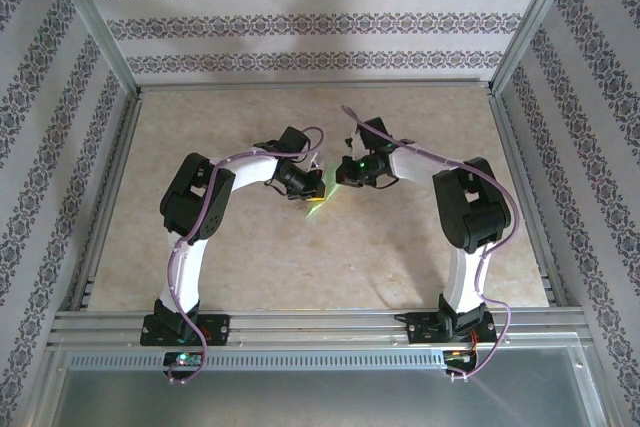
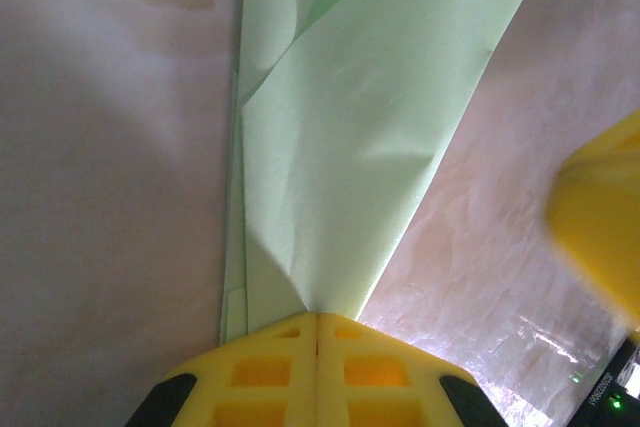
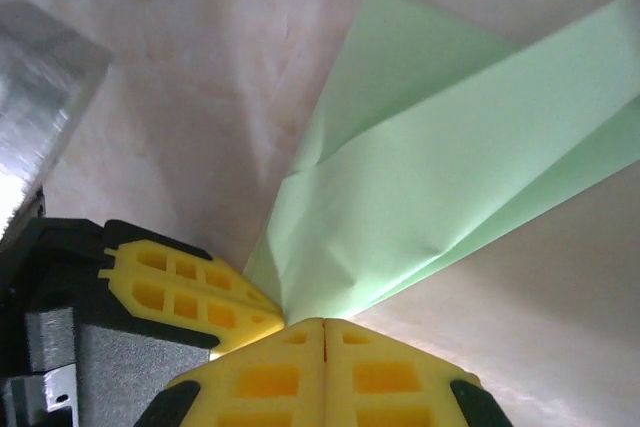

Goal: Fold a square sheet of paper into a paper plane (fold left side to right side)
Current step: Fold the wing for the fifth time at the center of the table.

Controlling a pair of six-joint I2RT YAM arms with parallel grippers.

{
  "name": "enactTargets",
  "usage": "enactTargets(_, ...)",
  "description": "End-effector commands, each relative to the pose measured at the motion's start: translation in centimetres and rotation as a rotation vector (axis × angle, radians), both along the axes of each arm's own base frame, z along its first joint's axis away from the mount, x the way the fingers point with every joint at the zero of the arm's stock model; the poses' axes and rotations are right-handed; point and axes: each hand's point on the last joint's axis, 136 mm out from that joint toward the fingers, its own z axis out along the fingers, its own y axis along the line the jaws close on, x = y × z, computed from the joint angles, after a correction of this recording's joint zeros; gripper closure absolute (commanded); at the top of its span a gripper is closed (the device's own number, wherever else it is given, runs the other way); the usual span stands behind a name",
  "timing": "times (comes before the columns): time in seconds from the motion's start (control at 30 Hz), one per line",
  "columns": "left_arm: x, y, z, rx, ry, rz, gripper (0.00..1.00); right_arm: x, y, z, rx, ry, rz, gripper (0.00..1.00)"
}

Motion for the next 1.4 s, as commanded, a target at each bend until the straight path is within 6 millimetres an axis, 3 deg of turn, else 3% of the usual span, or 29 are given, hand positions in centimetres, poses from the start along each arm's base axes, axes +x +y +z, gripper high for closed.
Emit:
enactTargets(0.0, -2.6, 2.9, -4.6, 0.18, 0.089, -0.007, 1.0, 0.6, 1.7, 0.8, 0.073, -0.042, -0.04, 1.0)
enactTargets(0.2, -2.6, 2.9, -4.4, 0.183, 0.087, -0.012, 1.0, 0.6, 3.0, -0.6, 0.066, -0.023, -0.027, 1.0)
enactTargets(0.6, -2.4, 2.8, -4.3, 0.186, 0.084, -0.009, 1.0, -0.2, 2.0, -3.7, 0.009, 0.041, -0.048, 1.0)
enactTargets(1.0, -2.7, 3.3, -5.0, 0.222, 0.105, -0.008, 1.0, 0.5, -1.1, -6.0, -0.037, 0.069, -0.098, 1.0)
enactTargets(1.37, -3.1, 3.8, -5.8, 0.249, 0.126, -0.016, 1.0, 3.6, -4.4, -4.9, -0.013, 0.049, -0.172, 1.0)
